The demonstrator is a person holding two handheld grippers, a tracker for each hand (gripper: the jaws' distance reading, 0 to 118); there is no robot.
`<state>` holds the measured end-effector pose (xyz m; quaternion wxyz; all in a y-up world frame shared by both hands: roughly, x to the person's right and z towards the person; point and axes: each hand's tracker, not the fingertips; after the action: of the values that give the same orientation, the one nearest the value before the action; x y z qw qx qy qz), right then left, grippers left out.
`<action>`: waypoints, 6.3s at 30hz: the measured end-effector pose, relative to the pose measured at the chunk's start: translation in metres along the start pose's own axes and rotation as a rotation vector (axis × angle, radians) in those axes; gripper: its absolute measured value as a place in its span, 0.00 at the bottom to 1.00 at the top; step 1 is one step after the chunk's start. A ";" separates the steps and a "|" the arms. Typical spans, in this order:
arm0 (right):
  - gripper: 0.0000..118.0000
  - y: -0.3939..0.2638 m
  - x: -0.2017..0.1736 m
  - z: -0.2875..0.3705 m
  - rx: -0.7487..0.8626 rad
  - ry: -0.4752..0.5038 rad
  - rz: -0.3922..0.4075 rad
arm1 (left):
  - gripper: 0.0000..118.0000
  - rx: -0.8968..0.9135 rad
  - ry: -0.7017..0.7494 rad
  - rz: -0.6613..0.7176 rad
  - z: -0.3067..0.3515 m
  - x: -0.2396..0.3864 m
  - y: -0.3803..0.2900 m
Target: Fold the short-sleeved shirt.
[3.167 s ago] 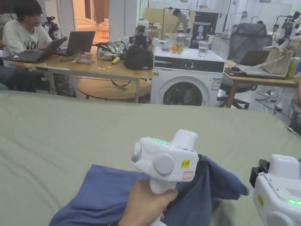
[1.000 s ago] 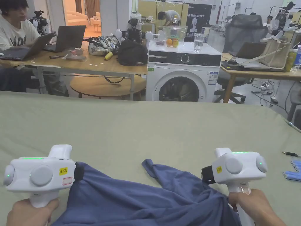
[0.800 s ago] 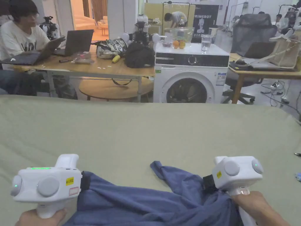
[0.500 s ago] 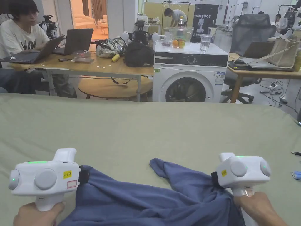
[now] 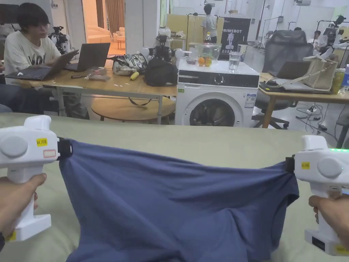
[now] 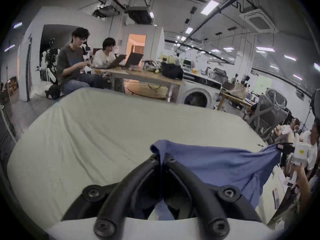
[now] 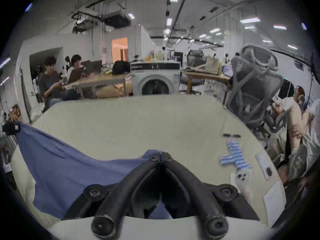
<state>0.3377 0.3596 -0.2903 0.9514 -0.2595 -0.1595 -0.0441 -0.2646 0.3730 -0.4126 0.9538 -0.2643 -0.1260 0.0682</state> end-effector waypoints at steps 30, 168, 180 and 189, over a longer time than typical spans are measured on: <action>0.00 0.245 -0.071 0.041 0.402 -0.091 0.035 | 0.00 0.212 0.089 -0.118 0.024 0.013 0.237; 0.36 -0.253 -0.031 0.054 -0.410 0.010 0.068 | 0.01 -0.486 0.148 -0.052 0.058 -0.051 -0.235; 0.04 -0.211 -0.038 0.086 -0.242 0.059 0.031 | 0.01 -0.281 0.069 0.024 0.080 -0.053 -0.199; 0.04 -0.145 -0.037 0.055 -0.162 0.052 -0.039 | 0.01 -0.195 0.062 0.045 0.045 -0.054 -0.134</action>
<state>0.2631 0.2623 -0.1878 0.9301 -0.3313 -0.1360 -0.0823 -0.3206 0.2705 -0.3165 0.9252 -0.3604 -0.0963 0.0688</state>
